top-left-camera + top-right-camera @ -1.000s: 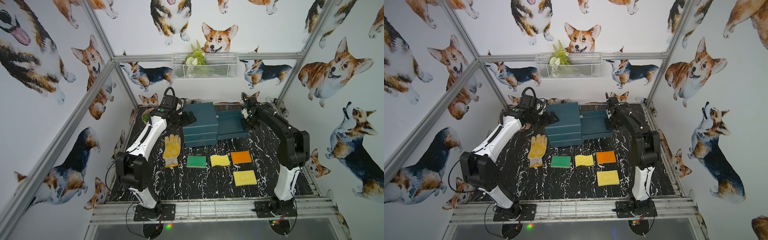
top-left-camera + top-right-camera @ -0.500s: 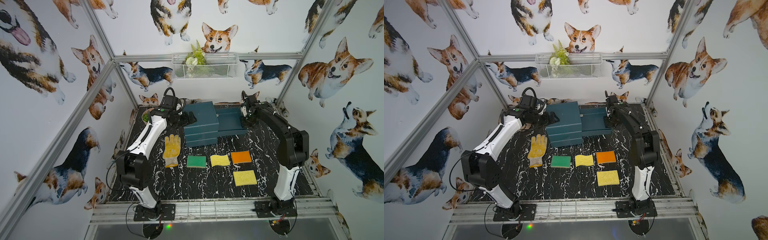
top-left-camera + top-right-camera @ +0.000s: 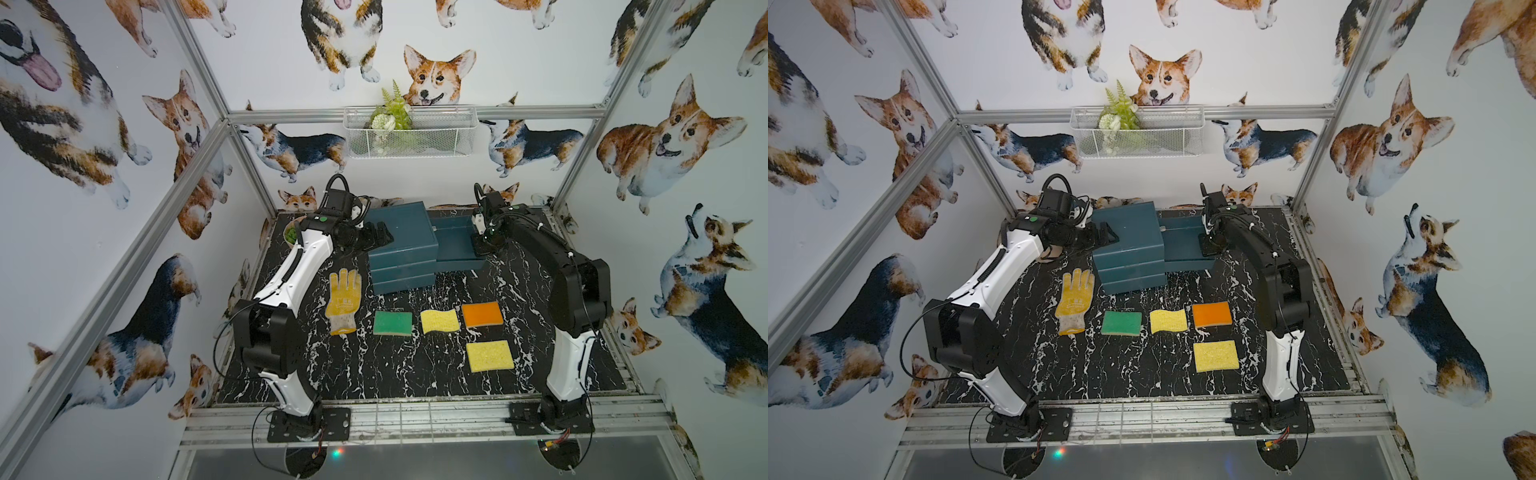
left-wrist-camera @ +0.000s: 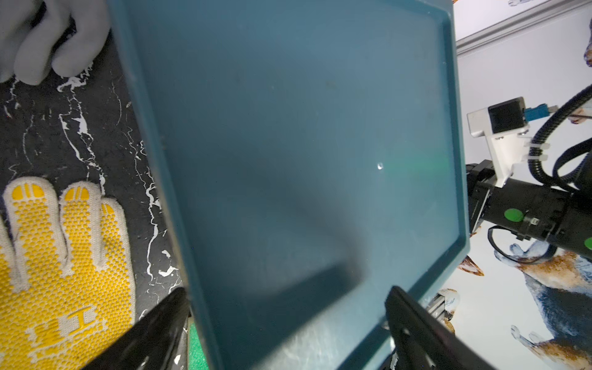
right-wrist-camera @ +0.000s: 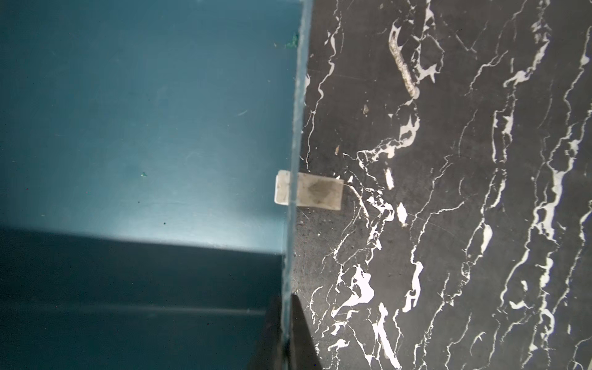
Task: Take the sponge out of the drawer
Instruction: Close the drawer of the storage box.
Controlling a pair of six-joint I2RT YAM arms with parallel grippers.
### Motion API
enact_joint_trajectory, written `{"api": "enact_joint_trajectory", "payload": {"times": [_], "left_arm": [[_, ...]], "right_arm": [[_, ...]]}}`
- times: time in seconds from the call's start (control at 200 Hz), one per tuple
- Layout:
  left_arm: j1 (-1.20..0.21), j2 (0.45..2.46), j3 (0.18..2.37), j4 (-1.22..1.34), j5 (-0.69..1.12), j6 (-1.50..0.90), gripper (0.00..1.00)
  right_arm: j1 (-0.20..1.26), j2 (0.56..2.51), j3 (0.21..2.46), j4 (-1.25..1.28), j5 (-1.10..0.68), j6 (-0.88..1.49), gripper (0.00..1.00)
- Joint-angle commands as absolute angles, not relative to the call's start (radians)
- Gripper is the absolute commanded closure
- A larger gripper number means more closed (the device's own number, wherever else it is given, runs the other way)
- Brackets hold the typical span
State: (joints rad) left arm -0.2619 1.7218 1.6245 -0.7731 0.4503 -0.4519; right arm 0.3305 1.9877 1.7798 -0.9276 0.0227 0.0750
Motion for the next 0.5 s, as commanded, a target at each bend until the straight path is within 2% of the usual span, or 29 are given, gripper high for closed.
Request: {"api": "enact_joint_trajectory", "payload": {"times": [0.0,0.496], "left_arm": [[-0.258,1.729,1.635,-0.739,0.492,-0.436,0.02],[-0.243,1.758,1.652,-0.732,0.524,-0.425,0.02]], "right_arm": [[0.348,1.993,1.790,-0.908,-0.006,0.040,1.00],[0.473,2.056,1.876,-0.921,0.000,0.094,1.00]]}}
